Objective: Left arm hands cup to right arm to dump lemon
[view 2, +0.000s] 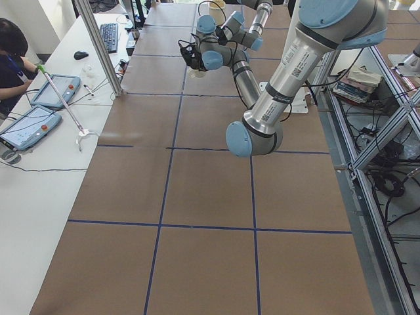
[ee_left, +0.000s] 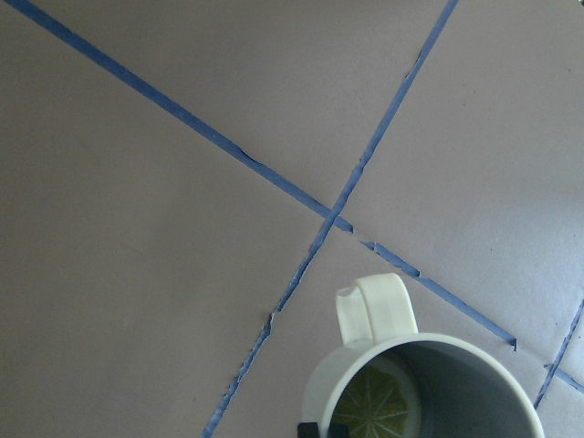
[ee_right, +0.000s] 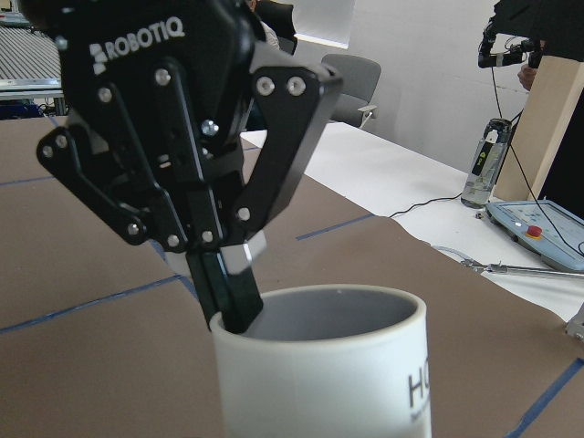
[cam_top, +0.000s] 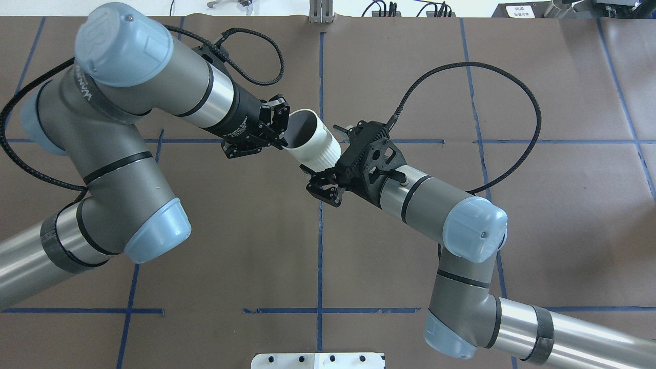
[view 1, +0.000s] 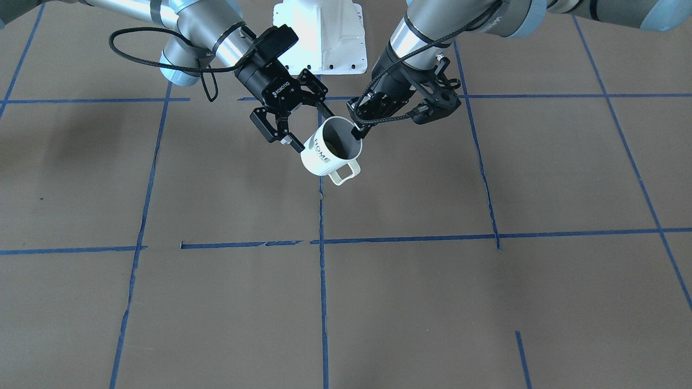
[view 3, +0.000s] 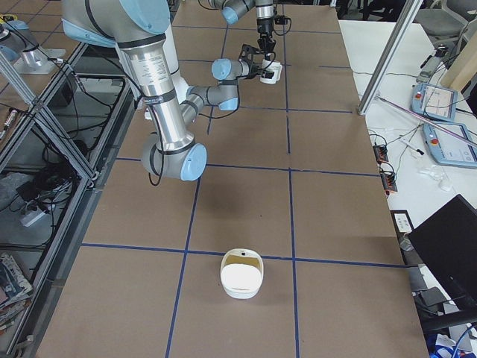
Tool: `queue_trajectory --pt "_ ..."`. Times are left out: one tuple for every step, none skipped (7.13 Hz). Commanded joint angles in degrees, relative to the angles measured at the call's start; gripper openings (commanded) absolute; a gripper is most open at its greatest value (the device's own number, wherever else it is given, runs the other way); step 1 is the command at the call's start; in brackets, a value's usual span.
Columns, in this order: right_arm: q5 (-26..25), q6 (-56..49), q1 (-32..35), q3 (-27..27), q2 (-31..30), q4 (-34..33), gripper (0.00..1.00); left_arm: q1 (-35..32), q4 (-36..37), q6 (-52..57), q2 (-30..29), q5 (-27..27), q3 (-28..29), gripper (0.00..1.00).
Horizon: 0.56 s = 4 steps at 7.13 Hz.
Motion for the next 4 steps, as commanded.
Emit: queue_trajectory --pt "-0.9 -0.1 -0.2 -0.1 -0.1 -0.1 0.99 0.3 0.0 -0.3 -0.8 -0.3 0.0 0.0" --pt "-1.7 -0.2 -0.3 -0.1 -0.1 -0.1 0.99 0.6 0.0 -0.5 -0.8 -0.3 -0.2 0.0" --pt "-1.8 -0.2 -0.3 -0.3 -0.1 -0.1 0.99 0.6 0.0 -0.7 -0.7 -0.4 -0.7 0.0" --pt "-1.8 -0.2 -0.3 -0.3 -0.1 -0.1 0.99 0.6 0.0 -0.7 -0.6 -0.6 -1.2 0.0"
